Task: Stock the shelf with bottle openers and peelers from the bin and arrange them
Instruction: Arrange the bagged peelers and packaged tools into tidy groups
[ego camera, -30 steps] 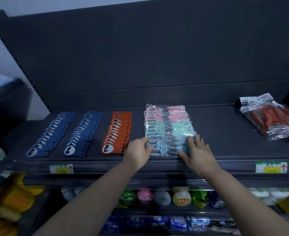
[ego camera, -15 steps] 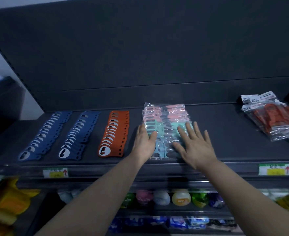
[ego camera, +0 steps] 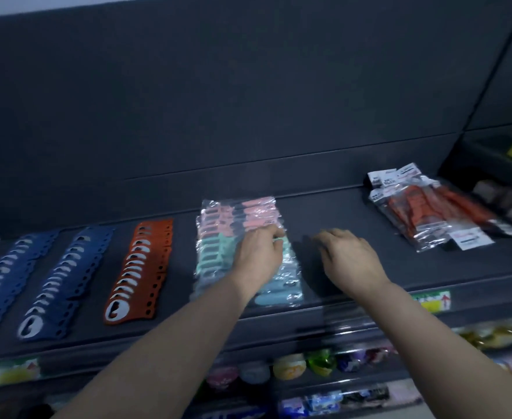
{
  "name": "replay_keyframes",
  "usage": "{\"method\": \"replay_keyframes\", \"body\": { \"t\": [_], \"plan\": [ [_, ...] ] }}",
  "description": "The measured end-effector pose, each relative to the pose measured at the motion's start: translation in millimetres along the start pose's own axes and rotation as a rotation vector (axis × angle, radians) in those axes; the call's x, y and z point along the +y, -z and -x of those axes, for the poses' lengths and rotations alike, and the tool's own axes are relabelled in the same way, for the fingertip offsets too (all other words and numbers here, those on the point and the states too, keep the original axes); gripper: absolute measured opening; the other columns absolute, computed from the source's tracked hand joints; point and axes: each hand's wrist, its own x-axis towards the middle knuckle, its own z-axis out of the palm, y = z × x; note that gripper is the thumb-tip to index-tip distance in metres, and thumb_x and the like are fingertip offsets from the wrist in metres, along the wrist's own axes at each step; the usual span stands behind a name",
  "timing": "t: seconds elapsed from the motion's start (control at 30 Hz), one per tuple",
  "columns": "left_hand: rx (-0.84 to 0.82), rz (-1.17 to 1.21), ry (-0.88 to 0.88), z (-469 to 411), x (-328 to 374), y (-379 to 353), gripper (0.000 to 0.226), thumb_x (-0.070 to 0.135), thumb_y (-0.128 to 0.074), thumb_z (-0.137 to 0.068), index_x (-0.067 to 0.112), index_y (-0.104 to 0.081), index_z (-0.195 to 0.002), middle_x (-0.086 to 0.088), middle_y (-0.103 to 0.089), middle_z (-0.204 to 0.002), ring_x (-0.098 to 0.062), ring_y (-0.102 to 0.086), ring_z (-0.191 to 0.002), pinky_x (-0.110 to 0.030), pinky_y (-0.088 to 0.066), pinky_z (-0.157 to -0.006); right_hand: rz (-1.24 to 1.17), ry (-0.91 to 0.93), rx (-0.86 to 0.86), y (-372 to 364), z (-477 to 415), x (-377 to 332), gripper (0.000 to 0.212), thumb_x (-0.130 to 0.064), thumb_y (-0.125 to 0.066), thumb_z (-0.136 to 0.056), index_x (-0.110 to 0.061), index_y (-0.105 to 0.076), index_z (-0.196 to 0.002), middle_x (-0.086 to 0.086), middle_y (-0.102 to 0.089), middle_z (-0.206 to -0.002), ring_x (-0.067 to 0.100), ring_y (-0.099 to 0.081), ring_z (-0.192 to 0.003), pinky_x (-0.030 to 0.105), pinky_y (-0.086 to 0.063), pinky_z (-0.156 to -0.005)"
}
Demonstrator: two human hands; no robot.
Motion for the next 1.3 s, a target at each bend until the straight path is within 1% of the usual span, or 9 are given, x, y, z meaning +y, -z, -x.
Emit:
{"method": "replay_keyframes", "body": {
  "t": [0.17,0.3,0.43,0.53,0.7,0.83,0.97,1.07,1.3],
  "plan": [
    [-0.090,-0.001,-0.091,-37.1,78.6,-58.4,0.024,0.020,-0.053,-0.092,0.026,-0.069,-0.108,0.004,-0.071,-0.110,-0.019,-0.063,-0.106,-0.034,-0.050,-0.091,0.044,-0.102,0.126,28.3,-4.4,92.0,0.038,-0.008,-0.052,-0.084,-0.026,-0.066,-0.114,-0.001,-0.065,-0.113,0.028,-0.058,-0.104,0.037,-0.048,-0.078],
    [-0.134,-0.032,-0.132,-68.1,137.5,-99.4,0.029,0.024,-0.055,-0.093,0.024,-0.061,-0.121,0.001,-0.063,-0.119,-0.021,-0.056,-0.114,-0.035,-0.047,-0.095,0.034,-0.197,0.250,52.0,-18.5,171.8,0.034,-0.024,-0.050,-0.088,-0.015,-0.063,-0.118,0.010,-0.059,-0.124,0.036,-0.055,-0.111,0.044,-0.049,-0.082],
    [-0.156,-0.027,-0.097,-97.4,176.5,-130.6,0.043,0.033,-0.055,-0.094,0.026,-0.048,-0.136,-0.002,-0.047,-0.138,-0.027,-0.044,-0.125,-0.036,-0.038,-0.105,0.024,-0.392,0.033,67.4,-43.9,231.8,0.057,-0.049,-0.049,-0.092,-0.018,-0.040,-0.139,0.014,-0.024,-0.155,0.032,-0.018,-0.144,0.045,-0.026,-0.111],
    [-0.221,0.055,-0.002,-109.4,191.7,-146.4,0.052,0.045,-0.055,-0.091,0.029,-0.043,-0.139,-0.003,-0.047,-0.137,-0.024,-0.045,-0.127,-0.036,-0.038,-0.107,-0.057,-0.464,-0.101,73.5,-56.5,254.3,0.058,-0.059,-0.038,-0.092,-0.031,-0.032,-0.143,0.006,-0.016,-0.158,0.031,-0.012,-0.145,0.051,-0.022,-0.111],
    [-0.243,0.091,0.069,-118.7,194.3,-160.4,0.056,0.053,-0.052,-0.085,0.034,-0.044,-0.137,-0.002,-0.051,-0.135,-0.024,-0.046,-0.127,-0.040,-0.038,-0.108,-0.084,-0.364,-0.253,65.9,-56.6,256.4,0.053,-0.060,-0.025,-0.091,-0.038,-0.036,-0.139,0.001,-0.035,-0.148,0.034,-0.035,-0.128,0.049,-0.034,-0.103],
    [-0.236,0.152,0.153,-131.4,184.6,-148.1,0.051,0.033,-0.045,-0.087,0.036,-0.047,-0.137,-0.002,-0.052,-0.134,-0.024,-0.053,-0.120,-0.040,-0.042,-0.105,-0.196,-0.274,-0.256,73.3,-52.9,240.6,0.038,-0.026,-0.037,-0.094,-0.023,-0.050,-0.131,0.013,-0.053,-0.127,0.035,-0.049,-0.117,0.035,-0.041,-0.098],
    [-0.237,0.186,0.184,-135.3,173.6,-133.3,0.050,0.039,-0.041,-0.079,0.042,-0.052,-0.128,0.002,-0.063,-0.114,-0.024,-0.064,-0.101,-0.048,-0.052,-0.092,-0.074,-0.134,-0.145,82.3,-59.1,233.4,0.070,-0.001,-0.043,-0.080,-0.025,-0.033,-0.145,0.006,-0.038,-0.145,0.028,-0.038,-0.132,0.041,-0.040,-0.102],
    [-0.298,0.284,0.141,-128.0,169.1,-132.0,0.048,0.032,-0.041,-0.079,0.039,-0.057,-0.124,-0.001,-0.067,-0.109,-0.021,-0.066,-0.096,-0.043,-0.055,-0.088,-0.004,0.072,-0.255,74.0,-68.3,228.8,0.081,-0.006,-0.046,-0.085,-0.036,-0.011,-0.151,-0.005,-0.008,-0.160,0.019,-0.007,-0.147,0.041,-0.017,-0.115],
    [-0.457,0.316,0.049,-121.8,156.1,-138.9,0.054,0.024,-0.054,-0.080,0.038,-0.052,-0.133,0.001,-0.064,-0.123,-0.014,-0.064,-0.104,-0.035,-0.052,-0.095,0.100,-0.014,-0.203,68.3,-34.3,222.0,0.071,-0.032,-0.047,-0.079,-0.035,-0.022,-0.145,-0.006,-0.038,-0.137,0.022,-0.034,-0.123,0.041,-0.043,-0.096]
  ]
}}
